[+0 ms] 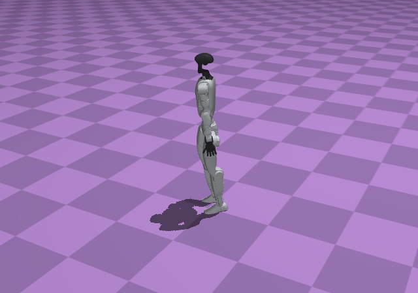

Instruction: In place motions

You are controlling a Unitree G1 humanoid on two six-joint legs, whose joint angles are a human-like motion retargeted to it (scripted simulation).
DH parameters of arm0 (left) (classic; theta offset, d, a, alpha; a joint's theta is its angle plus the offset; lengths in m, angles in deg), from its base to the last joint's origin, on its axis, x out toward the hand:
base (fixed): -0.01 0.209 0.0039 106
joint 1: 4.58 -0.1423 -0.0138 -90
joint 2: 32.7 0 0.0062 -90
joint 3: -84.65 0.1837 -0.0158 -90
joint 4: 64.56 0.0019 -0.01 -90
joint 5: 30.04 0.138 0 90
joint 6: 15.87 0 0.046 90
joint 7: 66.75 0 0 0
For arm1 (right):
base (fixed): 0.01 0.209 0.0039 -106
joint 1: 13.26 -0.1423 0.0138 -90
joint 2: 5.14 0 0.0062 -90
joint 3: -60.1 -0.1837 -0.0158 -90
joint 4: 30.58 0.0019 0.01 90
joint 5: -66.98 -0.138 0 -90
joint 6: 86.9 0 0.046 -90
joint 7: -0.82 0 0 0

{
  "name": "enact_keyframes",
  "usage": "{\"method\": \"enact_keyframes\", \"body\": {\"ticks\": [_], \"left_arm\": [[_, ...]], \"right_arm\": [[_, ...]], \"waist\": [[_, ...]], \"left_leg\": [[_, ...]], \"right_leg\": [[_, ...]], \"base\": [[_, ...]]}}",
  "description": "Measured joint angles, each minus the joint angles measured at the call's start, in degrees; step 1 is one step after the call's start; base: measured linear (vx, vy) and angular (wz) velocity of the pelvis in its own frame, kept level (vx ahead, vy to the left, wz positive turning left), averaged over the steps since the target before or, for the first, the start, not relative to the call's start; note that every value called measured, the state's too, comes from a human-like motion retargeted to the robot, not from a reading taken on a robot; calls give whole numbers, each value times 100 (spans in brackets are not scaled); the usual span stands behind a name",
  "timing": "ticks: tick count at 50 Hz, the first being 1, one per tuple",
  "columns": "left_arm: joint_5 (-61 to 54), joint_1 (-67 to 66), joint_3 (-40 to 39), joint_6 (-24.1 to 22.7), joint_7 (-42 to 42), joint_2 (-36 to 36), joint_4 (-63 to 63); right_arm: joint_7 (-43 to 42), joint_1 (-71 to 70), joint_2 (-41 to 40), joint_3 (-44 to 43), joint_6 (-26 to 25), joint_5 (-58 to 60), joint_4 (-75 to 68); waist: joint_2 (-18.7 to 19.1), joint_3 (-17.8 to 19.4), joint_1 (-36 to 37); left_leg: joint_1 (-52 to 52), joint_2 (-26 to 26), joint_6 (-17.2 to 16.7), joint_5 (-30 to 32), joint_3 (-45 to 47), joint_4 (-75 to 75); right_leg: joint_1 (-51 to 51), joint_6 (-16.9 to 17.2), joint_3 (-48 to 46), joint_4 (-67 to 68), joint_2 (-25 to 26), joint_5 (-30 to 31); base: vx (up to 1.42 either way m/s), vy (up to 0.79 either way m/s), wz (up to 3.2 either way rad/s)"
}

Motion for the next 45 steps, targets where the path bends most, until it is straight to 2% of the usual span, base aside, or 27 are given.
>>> {"method": "enact_keyframes", "body": {"ticks": [27, 45], "left_arm": [[71, 11, -57, 20, -126, -82, 117], [66, 40, -72, 42, -238, -49, 72]], "right_arm": [[-49, 88, 147, -31, -50, 165, -582], [56, 63, 50, 41, -54, 173, -345]], "waist": [[-53, -208, 36], [-56, -216, 21]], "left_leg": [[145, -26, 27, -85, -30, -106], [178, -37, 40, -127, 24, -118]], "right_leg": [[71, 28, -33, 0, 23, -88], [57, 41, 16, 3, 18, -84]], "base": [[3, -2, 1], [0, 0, 0]]}}
